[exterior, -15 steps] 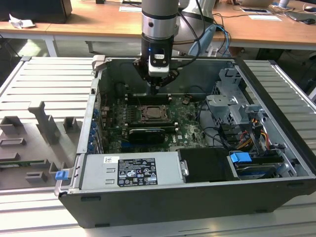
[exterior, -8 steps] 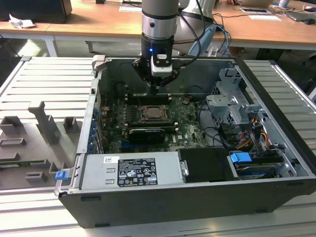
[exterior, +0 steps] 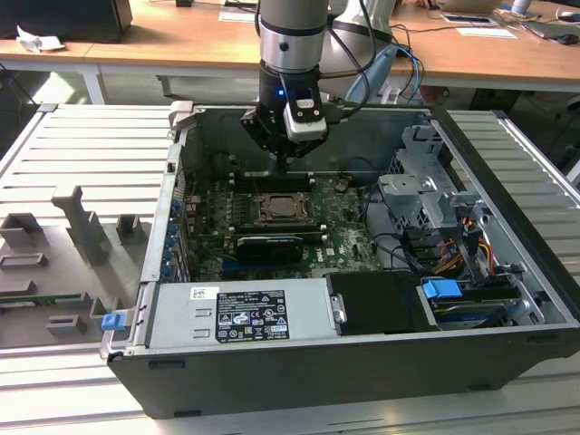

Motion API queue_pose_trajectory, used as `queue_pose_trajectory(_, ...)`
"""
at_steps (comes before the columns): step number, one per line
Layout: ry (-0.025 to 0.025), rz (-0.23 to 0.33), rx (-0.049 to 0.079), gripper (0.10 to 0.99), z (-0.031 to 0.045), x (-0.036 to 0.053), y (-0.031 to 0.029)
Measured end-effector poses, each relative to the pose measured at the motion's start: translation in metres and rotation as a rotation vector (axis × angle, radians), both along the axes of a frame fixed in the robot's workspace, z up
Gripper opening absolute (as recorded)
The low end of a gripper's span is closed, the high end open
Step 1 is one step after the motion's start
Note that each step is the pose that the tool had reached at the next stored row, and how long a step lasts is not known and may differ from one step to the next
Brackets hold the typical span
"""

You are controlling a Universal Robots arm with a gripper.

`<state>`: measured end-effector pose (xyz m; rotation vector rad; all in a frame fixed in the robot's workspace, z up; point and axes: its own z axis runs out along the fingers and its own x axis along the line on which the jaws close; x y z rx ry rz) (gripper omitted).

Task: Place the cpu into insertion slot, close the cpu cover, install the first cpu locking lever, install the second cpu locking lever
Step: 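Install the first cpu locking lever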

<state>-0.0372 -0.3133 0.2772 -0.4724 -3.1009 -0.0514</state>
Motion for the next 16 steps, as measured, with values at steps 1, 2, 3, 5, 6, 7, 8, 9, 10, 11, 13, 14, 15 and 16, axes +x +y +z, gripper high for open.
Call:
queue_pose_trajectory(1, 0.0, 0.036, 0.0, 0.106, 0.0, 0.0, 0.0)
queue_pose_trajectory(2, -0.0001, 0.078, 0.0, 0.106, -0.0001, 0.0, 0.0)
queue_pose_trajectory(3, -0.0001, 0.096, 0.0, 0.106, -0.0001, 0.0, 0.0)
queue_pose_trajectory(5, -0.0001, 0.126, 0.0, 0.106, -0.0001, 0.0, 0.0)
queue_pose_trajectory(6, -0.0001, 0.141, 0.0, 0.106, -0.0001, 0.0, 0.0)
queue_pose_trajectory(7, -0.0001, 0.158, 0.0, 0.106, -0.0001, 0.0, 0.0)
queue_pose_trajectory(8, -0.0001, 0.17, 0.0, 0.106, -0.0001, 0.0, 0.0)
queue_pose_trajectory(9, -0.0001, 0.181, 0.0, 0.106, -0.0001, 0.0, 0.0)
queue_pose_trajectory(10, -0.0001, 0.193, 0.0, 0.106, -0.0001, 0.0, 0.0)
queue_pose_trajectory(11, -0.0001, 0.204, 0.0, 0.106, -0.0001, 0.0, 0.0)
queue_pose_trajectory(13, -0.0007, 0.248, 0.0, 0.106, -0.0002, 0.0, 0.0)
queue_pose_trajectory(14, -0.0011, 0.261, 0.0, 0.106, -0.0002, 0.0, 0.0)
queue_pose_trajectory(15, -0.0016, 0.277, 0.0, 0.106, -0.0002, 0.0, 0.0)
queue_pose_trajectory(16, -0.002, 0.289, 0.0, 0.106, -0.0002, 0.0, 0.0)
